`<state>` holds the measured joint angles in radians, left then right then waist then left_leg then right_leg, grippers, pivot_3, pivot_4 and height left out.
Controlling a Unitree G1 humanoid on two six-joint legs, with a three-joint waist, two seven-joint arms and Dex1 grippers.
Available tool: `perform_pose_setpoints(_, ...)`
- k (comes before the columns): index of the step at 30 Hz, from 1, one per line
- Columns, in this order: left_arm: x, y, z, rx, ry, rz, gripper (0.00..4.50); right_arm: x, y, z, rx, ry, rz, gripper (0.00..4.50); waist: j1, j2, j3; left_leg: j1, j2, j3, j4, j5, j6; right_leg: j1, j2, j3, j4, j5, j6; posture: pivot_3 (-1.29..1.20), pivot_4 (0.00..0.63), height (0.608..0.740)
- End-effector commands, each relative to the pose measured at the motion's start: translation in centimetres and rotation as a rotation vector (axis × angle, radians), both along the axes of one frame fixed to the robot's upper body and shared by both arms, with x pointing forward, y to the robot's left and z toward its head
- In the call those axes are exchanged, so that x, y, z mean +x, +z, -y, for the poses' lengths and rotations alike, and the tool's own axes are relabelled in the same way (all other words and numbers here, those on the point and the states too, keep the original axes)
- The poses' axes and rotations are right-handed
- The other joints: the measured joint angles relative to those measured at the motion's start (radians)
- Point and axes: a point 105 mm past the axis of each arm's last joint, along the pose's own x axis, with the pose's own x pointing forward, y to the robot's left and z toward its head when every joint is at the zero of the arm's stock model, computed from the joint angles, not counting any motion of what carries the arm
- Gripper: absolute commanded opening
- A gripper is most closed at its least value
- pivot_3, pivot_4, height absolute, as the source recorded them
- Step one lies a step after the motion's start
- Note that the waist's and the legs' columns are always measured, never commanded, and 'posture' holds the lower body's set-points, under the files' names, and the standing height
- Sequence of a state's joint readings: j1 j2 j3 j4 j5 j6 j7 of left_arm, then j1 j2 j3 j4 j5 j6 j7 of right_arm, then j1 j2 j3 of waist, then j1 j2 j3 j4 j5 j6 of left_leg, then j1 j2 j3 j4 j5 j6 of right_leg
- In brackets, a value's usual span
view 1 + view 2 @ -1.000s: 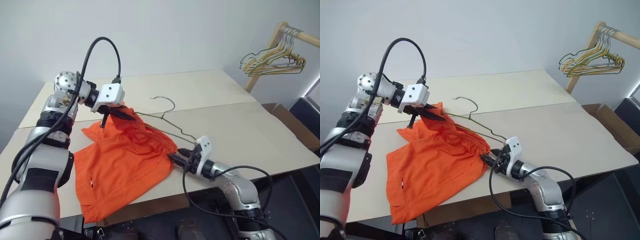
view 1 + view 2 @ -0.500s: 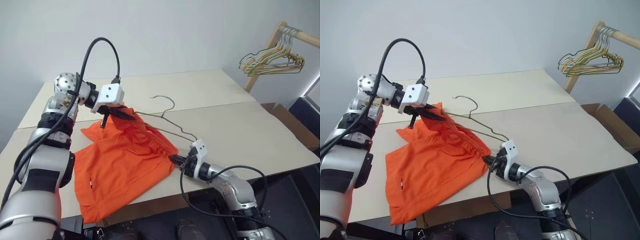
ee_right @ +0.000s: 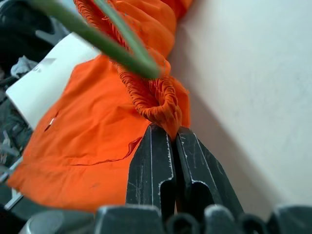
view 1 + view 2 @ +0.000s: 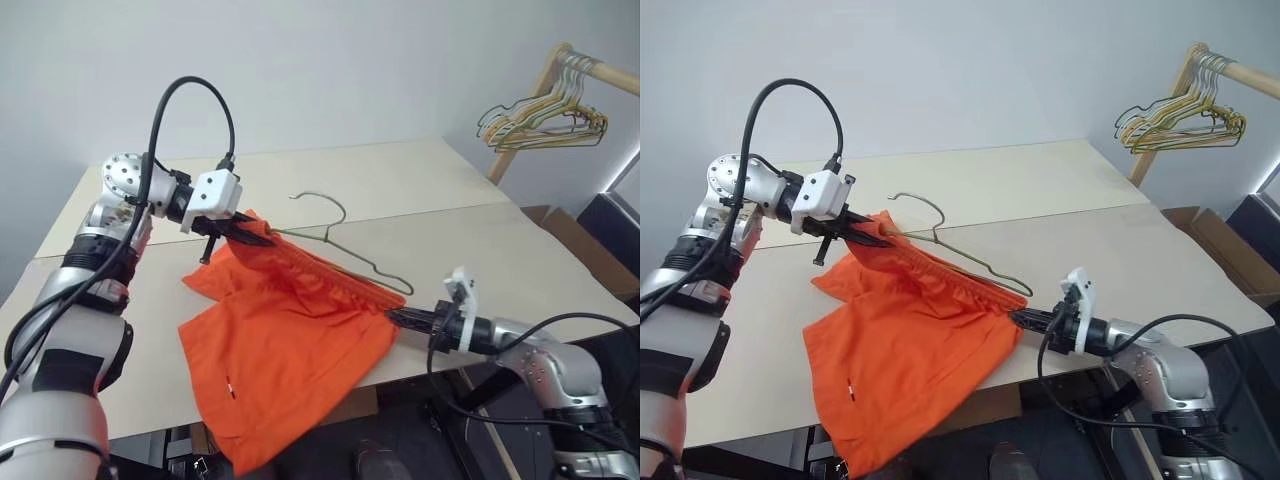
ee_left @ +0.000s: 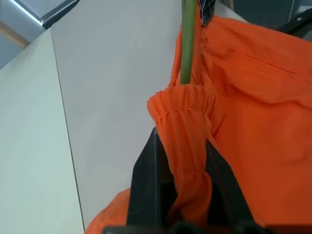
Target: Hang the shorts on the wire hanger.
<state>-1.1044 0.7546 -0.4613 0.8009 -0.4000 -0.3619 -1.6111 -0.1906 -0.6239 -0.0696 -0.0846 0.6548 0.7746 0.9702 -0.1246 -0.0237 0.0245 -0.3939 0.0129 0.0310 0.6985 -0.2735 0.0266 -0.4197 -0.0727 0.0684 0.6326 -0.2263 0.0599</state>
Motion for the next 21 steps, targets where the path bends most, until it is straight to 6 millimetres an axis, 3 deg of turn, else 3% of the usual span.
perform_pose_setpoints(1, 0.1, 2.0, -1.7, -0.012, 0.045, 0.051, 0.0, 0.2, 0.3, 2.5, -0.06, -0.028, 0.005, 0.01, 0.0, 0.0, 0.0, 0.0, 0.0, 0.0, 0.0, 0.0, 0.0, 0.0, 0.0, 0.0, 0.0, 0.0, 0.0, -0.13, 0.0, 0.74)
perform_pose_setpoints(13, 0.5, 0.8, -2.1, 0.056, 0.059, 0.061, 0.0, 0.0, 0.9, 4.8, -0.186, 0.002, 0.078, 0.01, 0.001, 0.0, 0.0, 0.0, -0.001, 0.001, 0.0, 0.0, 0.0, 0.0, -0.001, 0.0, 0.0, 0.0, 0.0, -0.14, 0.0, 0.74)
perform_pose_setpoints(21, 1.1, 0.3, -1.9, 0.091, 0.068, 0.084, 0.0, 0.2, 5.1, 5.6, -0.405, 0.135, 0.304, 0.01, 0.002, 0.0, 0.0, 0.0, -0.001, 0.001, 0.001, 0.0, 0.0, 0.0, -0.001, 0.0, 0.0, 0.0, 0.0, -0.15, 0.0, 0.74)
